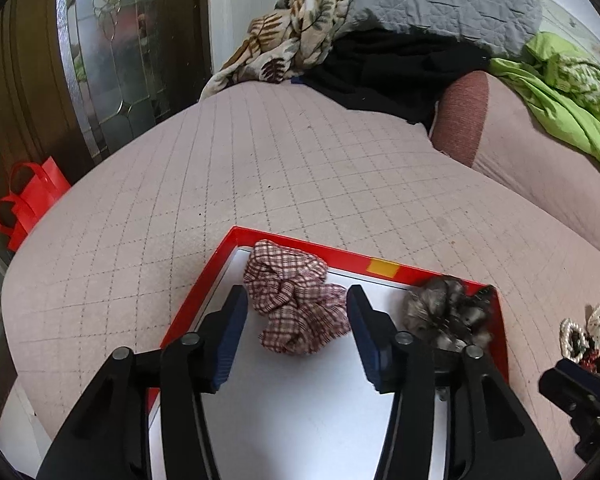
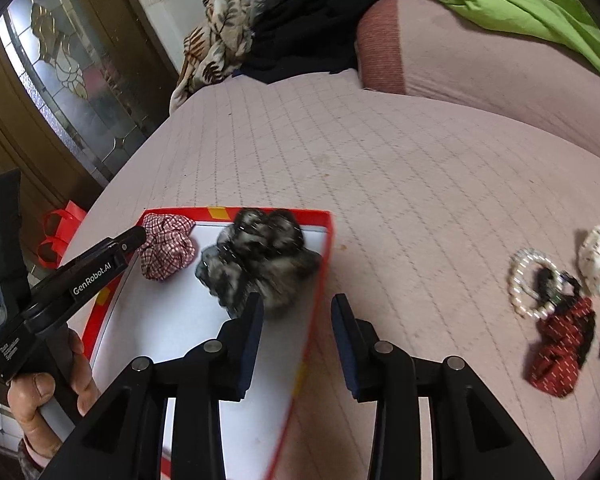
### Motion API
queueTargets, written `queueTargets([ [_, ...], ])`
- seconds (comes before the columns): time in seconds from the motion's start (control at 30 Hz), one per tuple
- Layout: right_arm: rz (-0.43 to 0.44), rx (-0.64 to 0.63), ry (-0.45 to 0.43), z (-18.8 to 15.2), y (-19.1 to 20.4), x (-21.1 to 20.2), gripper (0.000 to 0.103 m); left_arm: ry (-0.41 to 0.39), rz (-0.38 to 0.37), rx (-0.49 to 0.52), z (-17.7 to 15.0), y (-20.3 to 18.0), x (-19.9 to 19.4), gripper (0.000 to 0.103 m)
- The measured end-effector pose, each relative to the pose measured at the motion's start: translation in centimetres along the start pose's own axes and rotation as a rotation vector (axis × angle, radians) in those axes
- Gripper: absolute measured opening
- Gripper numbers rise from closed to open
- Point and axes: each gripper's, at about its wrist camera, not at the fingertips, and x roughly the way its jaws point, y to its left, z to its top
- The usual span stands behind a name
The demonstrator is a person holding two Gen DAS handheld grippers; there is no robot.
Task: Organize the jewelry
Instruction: 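Open both tools to drop the scrunchies into the tray, then move both open tools back to the remaining jewelry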
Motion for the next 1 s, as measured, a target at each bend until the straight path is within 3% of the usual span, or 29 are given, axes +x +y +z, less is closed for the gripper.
queueTargets([
  [0.2, -0.035, 0.037, -0.025, -2.5, -3.7, -4.0, 0.039, -0.040, -0.034, 0.042, -1.6, -2.4, -2.6, 0.052],
  [0.43, -0.111, 0.135, -0.062, -6.6, -11.3, -9.5, 0.040, -0.077, -0.172, 0.134, -3.8, -7.5, -7.5, 0.052],
  [0.67, -0.204, 0.259, -0.091, -11.6, -20.3, -14.6, 0.042, 0.011, -0.321, 0.237, -6.6, -14.3, -9.5, 0.052],
  [0.73, -0.219, 0.285, -0.107, -12.5, -22.1, -15.7, 0.048, 0.062, -0.368, 0.243, -7.2, -16.4, -9.1, 0.052],
  [1.0, -0.211, 0.369, -0.163, -14.1, -26.7, -17.5, 0.049, 0.224, -0.491, 0.268, -9.9, -24.5, -5.6, 0.051],
])
